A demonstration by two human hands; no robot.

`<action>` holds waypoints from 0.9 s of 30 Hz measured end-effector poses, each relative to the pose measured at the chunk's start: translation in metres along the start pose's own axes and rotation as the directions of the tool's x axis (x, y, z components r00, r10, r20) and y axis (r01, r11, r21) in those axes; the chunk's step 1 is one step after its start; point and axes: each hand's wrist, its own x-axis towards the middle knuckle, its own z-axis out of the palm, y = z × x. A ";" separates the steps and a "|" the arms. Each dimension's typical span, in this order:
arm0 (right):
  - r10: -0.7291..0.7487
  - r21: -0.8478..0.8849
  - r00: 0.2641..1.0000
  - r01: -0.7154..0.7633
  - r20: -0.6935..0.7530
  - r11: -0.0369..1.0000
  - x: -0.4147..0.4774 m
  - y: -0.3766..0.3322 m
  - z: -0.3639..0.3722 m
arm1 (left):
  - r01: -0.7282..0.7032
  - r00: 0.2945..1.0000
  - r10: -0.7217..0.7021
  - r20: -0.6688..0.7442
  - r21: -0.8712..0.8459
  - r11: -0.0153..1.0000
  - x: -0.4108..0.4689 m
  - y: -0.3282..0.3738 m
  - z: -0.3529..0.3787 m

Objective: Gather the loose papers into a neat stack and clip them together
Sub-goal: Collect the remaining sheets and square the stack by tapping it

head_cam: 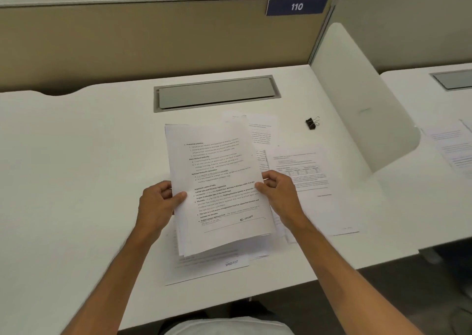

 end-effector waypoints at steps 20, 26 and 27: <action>0.168 -0.193 0.851 -0.298 -0.498 0.935 0.003 0.055 -0.120 | 0.048 0.976 -0.071 0.207 0.114 0.992 -0.006 0.012 0.180; 0.153 -0.391 0.828 -0.407 -0.539 0.826 0.024 0.075 -0.161 | 0.049 0.980 -0.079 0.181 0.164 0.985 -0.005 0.015 0.237; 0.151 -0.420 0.824 -0.425 -0.546 0.802 0.027 0.077 -0.164 | 0.049 0.984 -0.077 0.162 0.171 0.984 -0.005 0.016 0.244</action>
